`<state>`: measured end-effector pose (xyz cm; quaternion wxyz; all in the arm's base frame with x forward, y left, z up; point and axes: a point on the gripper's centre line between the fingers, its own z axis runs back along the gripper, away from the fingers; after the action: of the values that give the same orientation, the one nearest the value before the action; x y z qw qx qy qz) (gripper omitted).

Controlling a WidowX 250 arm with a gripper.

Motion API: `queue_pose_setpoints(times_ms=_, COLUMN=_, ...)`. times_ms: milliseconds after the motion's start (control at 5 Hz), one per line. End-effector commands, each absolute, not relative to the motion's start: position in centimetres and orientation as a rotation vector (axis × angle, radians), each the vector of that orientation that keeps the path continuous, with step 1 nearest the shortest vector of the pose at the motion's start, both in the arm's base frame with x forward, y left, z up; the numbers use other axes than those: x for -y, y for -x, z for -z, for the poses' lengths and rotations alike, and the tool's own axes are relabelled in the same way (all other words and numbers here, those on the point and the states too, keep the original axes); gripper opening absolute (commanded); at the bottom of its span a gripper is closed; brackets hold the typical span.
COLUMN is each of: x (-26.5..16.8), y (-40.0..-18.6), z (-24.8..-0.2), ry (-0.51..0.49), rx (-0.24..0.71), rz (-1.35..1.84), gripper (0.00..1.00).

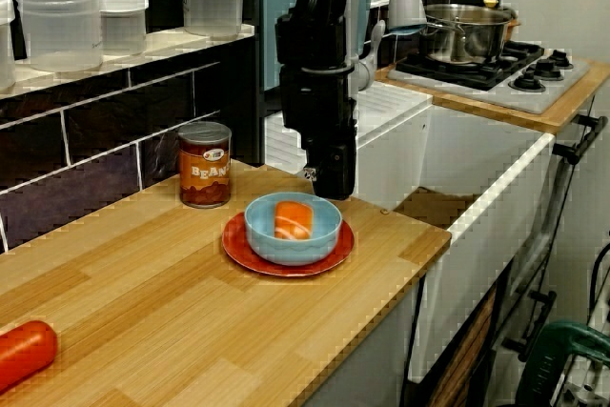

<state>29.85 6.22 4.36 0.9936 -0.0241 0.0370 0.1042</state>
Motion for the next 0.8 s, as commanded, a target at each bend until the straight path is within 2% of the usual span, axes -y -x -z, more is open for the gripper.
queue_pose_setpoints(times_ms=0, x=-7.8, y=-30.9, z=-5.0, ry=0.045, rx=-0.046, rz=-0.232, gripper=0.00)
queue_pose_setpoints(times_ms=600, x=-10.1, y=-30.5, z=-5.9, ry=0.051, rx=-0.051, rz=-0.260, gripper=0.00)
